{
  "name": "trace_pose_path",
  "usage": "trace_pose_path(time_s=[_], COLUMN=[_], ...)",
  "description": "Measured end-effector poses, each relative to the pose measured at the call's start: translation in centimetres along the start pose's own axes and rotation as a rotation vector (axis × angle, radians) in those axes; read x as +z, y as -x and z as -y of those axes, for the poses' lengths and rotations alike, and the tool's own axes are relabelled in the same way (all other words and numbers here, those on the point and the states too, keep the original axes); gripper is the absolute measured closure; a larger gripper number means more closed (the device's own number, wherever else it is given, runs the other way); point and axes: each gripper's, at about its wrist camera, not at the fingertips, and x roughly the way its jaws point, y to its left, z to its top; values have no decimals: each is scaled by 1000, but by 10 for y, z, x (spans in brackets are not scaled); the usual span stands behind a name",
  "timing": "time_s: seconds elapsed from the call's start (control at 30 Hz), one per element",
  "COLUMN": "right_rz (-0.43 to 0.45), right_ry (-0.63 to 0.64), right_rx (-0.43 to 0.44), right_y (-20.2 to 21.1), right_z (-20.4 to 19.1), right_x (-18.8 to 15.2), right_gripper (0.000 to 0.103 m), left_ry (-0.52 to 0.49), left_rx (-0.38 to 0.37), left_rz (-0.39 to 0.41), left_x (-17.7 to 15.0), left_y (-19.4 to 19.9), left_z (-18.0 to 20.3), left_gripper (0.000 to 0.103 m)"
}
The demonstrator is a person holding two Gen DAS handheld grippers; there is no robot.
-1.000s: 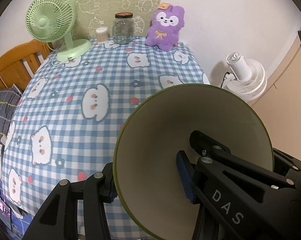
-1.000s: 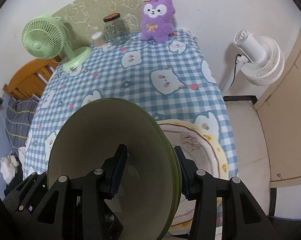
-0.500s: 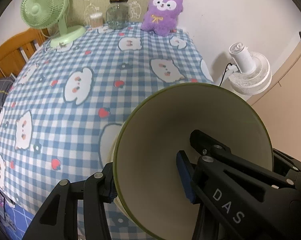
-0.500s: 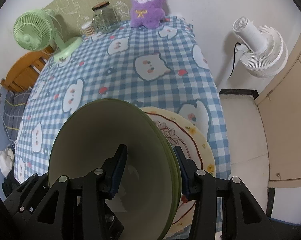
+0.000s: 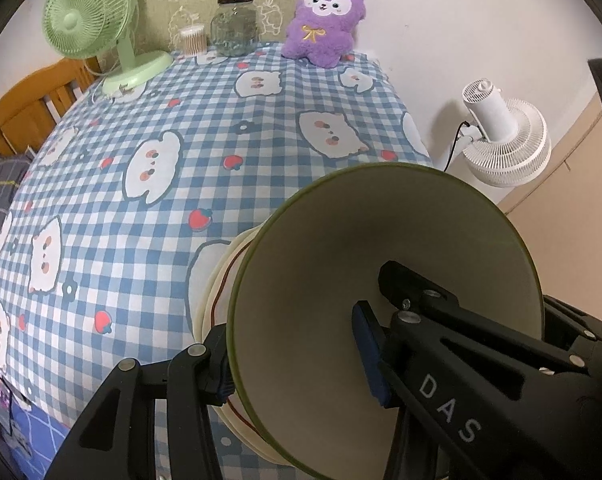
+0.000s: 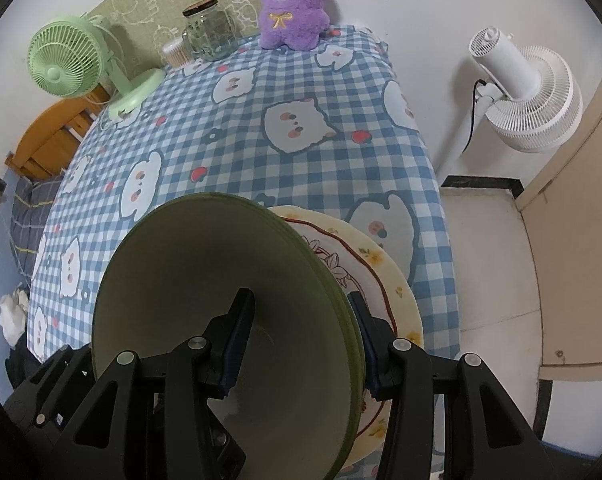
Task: Organize plates and bowls
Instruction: 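Lower the bowl onto the bowls on the plate stack with both grippers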
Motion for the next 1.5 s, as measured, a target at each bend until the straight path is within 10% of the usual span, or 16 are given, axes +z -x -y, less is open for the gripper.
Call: trace_pose_path(time_s=[0.4, 0.6, 1.5], right_rz=[12, 71, 284], right_ry=[-12, -22, 22], right_rx=[23, 24, -23], right_y=[-1, 13, 91], right_z=[3, 4, -18], right_x=[0, 0, 9], right_gripper=[49, 25, 22], left_ry=[-27, -38, -65], left_rx=[11, -8, 40], left_rz=[7, 23, 225], left_x=[0, 2, 15], left_y=[-2, 3, 75], left_z=[3, 4, 6], left_gripper=[49, 37, 19])
